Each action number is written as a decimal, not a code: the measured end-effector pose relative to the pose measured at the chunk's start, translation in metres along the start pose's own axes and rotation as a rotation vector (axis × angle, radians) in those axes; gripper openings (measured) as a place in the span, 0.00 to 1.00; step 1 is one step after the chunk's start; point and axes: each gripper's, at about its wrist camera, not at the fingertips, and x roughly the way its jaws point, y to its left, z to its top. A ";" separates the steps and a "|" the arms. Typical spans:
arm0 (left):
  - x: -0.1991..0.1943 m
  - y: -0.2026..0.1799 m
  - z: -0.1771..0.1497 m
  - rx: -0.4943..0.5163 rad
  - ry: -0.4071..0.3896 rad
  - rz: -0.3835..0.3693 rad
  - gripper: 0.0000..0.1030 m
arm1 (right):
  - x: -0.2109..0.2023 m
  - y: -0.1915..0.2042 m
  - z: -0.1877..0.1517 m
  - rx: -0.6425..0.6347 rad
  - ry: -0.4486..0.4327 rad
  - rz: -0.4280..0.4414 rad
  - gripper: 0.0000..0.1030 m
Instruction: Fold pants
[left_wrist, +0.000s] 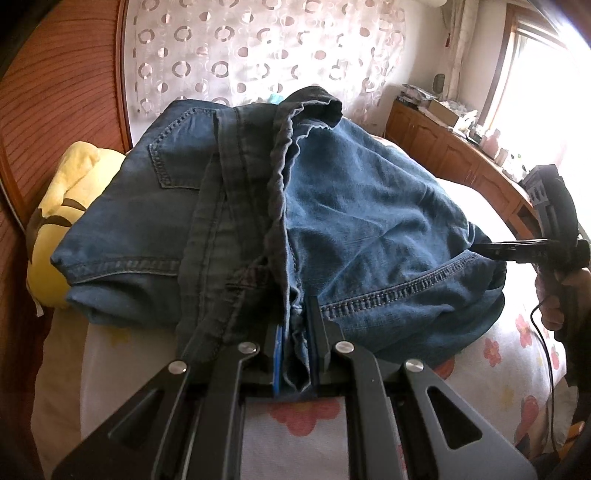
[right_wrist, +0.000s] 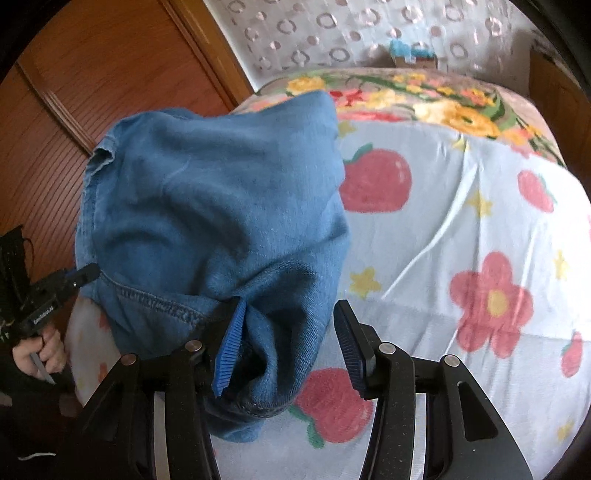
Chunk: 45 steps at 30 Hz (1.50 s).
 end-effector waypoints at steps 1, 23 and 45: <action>0.000 0.000 0.000 0.000 0.000 -0.001 0.11 | 0.001 -0.002 -0.001 0.012 0.004 0.015 0.48; -0.115 -0.084 -0.002 0.135 -0.215 -0.128 0.05 | -0.181 0.052 -0.048 -0.157 -0.306 -0.042 0.07; -0.061 -0.125 -0.080 0.163 -0.064 -0.156 0.05 | -0.163 0.019 -0.178 -0.146 -0.274 -0.252 0.44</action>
